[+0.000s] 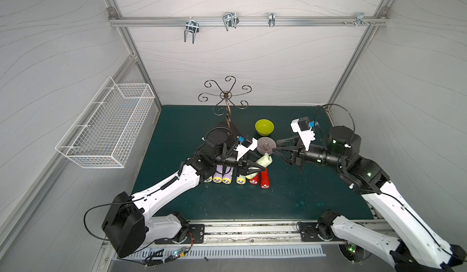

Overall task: Close the plug at the bottom of the flashlight
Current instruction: Close the plug of the flashlight.

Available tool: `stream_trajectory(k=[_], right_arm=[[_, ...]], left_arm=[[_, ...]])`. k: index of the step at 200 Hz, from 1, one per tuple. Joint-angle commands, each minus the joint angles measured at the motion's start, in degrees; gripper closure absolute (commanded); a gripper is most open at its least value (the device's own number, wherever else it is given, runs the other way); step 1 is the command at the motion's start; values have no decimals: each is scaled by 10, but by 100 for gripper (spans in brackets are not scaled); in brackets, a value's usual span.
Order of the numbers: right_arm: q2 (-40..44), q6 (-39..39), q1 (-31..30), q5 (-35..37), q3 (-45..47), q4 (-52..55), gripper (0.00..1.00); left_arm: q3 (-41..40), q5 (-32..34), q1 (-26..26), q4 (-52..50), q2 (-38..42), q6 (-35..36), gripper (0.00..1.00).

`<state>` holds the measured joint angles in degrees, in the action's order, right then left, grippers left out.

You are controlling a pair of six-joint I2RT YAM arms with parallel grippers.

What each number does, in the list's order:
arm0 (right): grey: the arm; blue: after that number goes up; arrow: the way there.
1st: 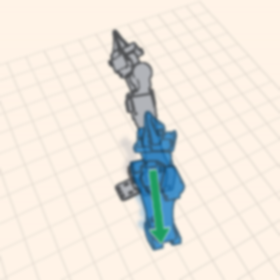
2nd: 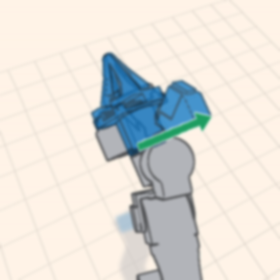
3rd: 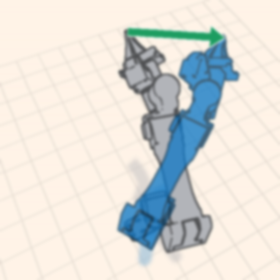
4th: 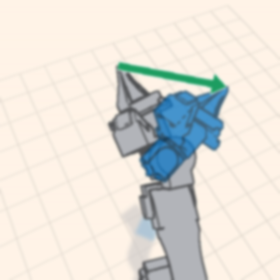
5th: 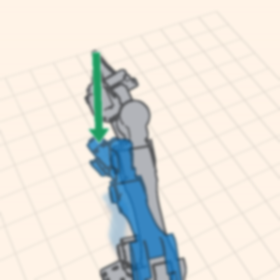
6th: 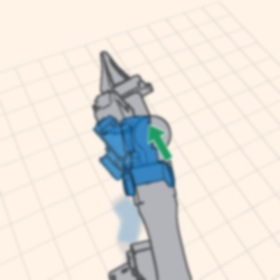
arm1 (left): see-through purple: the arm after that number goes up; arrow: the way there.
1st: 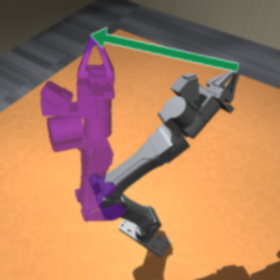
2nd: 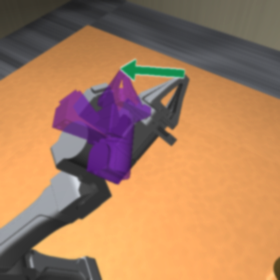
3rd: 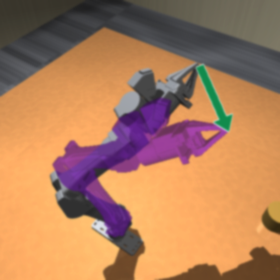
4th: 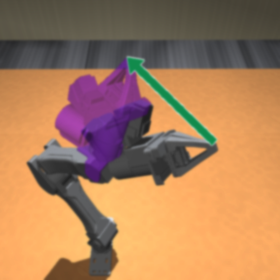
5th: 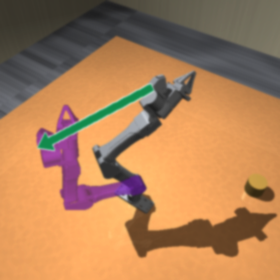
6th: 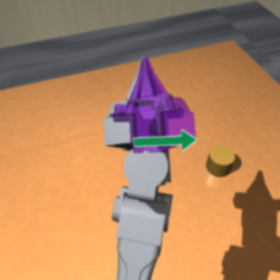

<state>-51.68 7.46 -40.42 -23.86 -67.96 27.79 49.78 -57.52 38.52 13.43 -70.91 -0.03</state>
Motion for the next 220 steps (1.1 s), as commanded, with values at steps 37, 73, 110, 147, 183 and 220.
stream_trajectory(k=[37,73,110,147,183,220], right_arm=[[-26,-83,-40,47,12,31,46],[-34,-89,-42,42,14,29,46],[-48,-92,-44,41,18,28,46],[-51,-88,-46,40,23,22,50],[-56,-85,-48,43,23,23,62],[-61,-82,-50,44,20,25,65]], left_arm=[[34,-38,-23,45,-12,0,100],[34,-43,-29,47,-20,0,100],[36,-54,-34,59,-28,-12,100],[37,-54,-36,60,-33,-16,100],[39,-56,-37,64,-36,-23,100],[40,-56,-39,65,-35,-24,100]])
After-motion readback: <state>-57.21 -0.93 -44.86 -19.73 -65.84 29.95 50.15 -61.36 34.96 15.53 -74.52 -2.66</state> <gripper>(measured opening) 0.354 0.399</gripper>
